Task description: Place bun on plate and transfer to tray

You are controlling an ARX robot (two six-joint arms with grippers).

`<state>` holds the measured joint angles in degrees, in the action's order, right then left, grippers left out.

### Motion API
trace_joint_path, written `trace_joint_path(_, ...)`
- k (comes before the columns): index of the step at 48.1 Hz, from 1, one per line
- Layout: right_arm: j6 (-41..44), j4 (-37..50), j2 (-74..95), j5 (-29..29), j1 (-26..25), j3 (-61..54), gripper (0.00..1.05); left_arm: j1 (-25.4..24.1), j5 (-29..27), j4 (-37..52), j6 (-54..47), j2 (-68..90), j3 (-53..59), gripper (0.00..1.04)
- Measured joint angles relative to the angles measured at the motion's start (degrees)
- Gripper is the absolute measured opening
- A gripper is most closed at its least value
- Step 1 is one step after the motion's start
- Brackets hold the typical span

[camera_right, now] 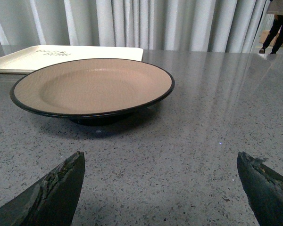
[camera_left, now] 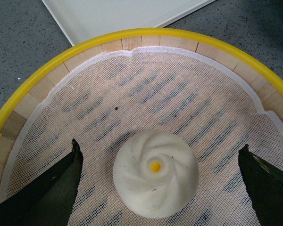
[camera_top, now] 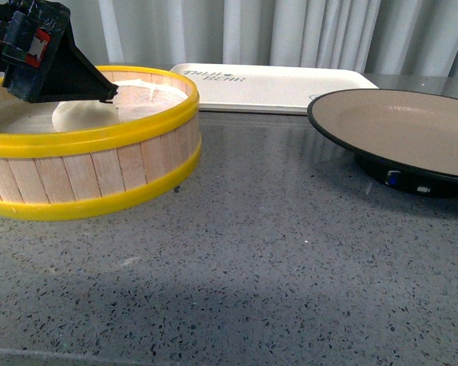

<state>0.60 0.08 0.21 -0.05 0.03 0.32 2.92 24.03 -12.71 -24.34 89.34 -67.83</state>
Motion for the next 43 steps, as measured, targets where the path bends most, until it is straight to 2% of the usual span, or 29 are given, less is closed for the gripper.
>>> trace_joint_path(34,0.0,0.0,0.0,0.0,0.0,0.0,0.96,0.3,-2.0,0.2,0.0,2.4,0.0,0.98)
trace_joint_path(36,0.0,0.0,0.0,0.0,0.0,0.0,0.96,0.3,-2.1,0.2,0.0,2.4,0.0,0.95)
trace_joint_path(43,0.0,0.0,0.0,0.0,0.0,0.0,0.96,0.7,-2.3,0.4,-0.1,2.6,0.0,0.68)
